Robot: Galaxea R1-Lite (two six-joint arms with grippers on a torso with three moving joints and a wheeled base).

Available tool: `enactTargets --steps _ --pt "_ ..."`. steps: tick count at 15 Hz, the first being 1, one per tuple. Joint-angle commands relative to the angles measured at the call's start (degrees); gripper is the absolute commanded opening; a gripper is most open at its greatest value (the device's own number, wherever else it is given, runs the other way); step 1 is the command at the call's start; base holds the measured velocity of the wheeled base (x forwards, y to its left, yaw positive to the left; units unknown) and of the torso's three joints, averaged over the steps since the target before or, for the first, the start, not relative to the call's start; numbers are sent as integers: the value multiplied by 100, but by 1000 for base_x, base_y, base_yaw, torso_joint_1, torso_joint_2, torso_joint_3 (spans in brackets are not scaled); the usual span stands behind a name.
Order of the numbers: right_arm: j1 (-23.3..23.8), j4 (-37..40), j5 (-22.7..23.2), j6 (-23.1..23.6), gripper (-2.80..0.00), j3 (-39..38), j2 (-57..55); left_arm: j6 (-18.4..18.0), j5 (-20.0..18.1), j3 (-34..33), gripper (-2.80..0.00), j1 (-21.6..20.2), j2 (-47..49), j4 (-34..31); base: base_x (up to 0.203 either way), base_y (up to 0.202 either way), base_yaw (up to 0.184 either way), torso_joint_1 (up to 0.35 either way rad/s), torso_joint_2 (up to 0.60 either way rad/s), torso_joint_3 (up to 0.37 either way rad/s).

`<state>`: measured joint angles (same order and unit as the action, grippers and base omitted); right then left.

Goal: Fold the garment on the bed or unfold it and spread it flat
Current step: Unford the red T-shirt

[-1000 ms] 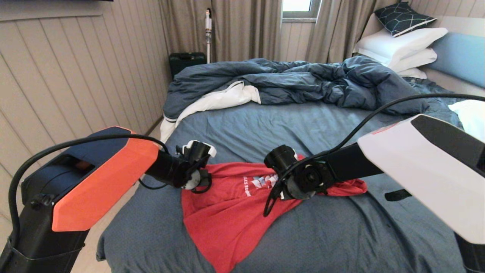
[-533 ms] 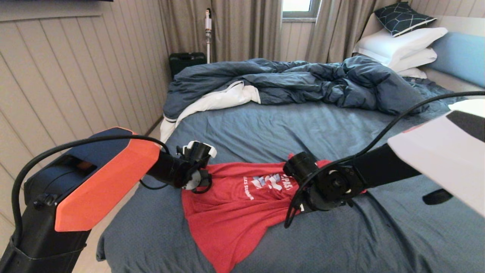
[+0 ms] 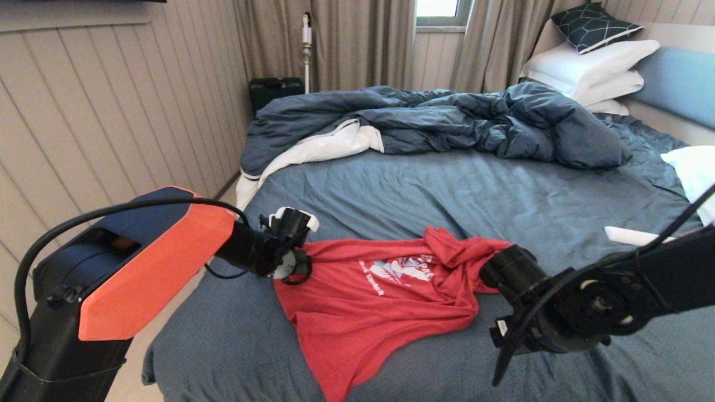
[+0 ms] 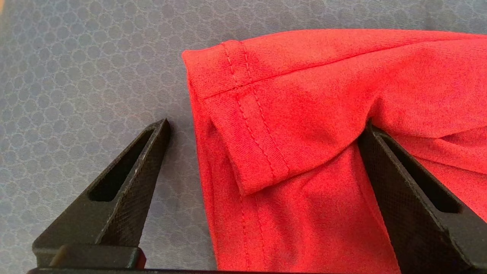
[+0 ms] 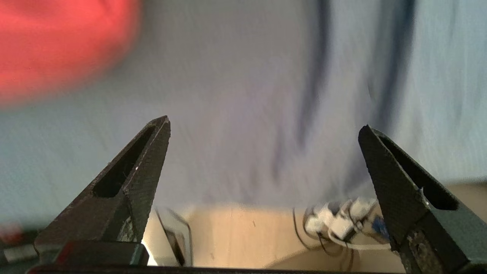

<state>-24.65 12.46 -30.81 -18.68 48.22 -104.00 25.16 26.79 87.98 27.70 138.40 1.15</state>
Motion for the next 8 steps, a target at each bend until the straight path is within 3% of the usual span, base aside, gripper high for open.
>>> enactTargets --steps 1,4,8 --pt "-38 6 35 -17 0 -504 608 15 20 9 0 -1 -6 8 0 0 0 0 0 0" --pt "-169 10 87 -29 0 -1017 1166 -2 20 46 0 -1 -24 17 0 0 0 0 0 0" --pt "-120 14 264 -4 0 -103 1296 6 20 56 0 -1 -161 0 0 0 0 0 0 0"
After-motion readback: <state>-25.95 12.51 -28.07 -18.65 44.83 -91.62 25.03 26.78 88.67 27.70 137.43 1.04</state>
